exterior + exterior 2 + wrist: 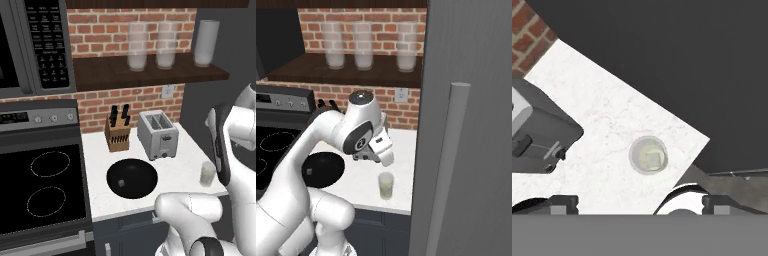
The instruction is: Grab a lemon wedge from the fridge and one ice cube from the ice bowl, and put them in the glass of lemonade.
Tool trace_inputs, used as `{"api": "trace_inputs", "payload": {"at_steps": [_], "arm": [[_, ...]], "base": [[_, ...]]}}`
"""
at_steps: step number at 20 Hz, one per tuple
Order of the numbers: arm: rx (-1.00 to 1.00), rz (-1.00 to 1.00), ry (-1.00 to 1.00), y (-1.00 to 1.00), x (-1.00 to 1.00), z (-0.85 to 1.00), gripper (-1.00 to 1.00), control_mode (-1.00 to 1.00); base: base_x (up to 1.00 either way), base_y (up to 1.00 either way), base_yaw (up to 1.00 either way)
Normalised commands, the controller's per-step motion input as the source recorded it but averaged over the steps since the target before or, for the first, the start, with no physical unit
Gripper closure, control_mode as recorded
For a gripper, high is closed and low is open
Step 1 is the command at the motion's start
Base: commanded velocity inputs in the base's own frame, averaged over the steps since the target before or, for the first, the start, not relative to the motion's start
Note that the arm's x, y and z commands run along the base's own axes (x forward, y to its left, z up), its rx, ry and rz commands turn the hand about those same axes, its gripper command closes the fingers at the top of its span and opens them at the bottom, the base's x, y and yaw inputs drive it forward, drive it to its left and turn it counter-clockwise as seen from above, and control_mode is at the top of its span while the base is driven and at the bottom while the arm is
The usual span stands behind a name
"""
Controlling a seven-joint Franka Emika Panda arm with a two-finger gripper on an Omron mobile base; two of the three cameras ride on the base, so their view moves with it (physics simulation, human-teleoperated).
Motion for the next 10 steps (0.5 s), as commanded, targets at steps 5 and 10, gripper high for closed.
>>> {"api": "trace_inputs", "payload": {"at_steps": [5, 10], "arm": [[-0.13, 0.04, -0.07, 0.62, -0.23, 0.40, -1.00, -1.00], [-0.07, 0.00, -0.15, 0.15, -0.13, 0.07, -1.00, -1.00]], "base": [[0.00, 0.00, 0.00], [0.00, 0.00, 0.00]]}}
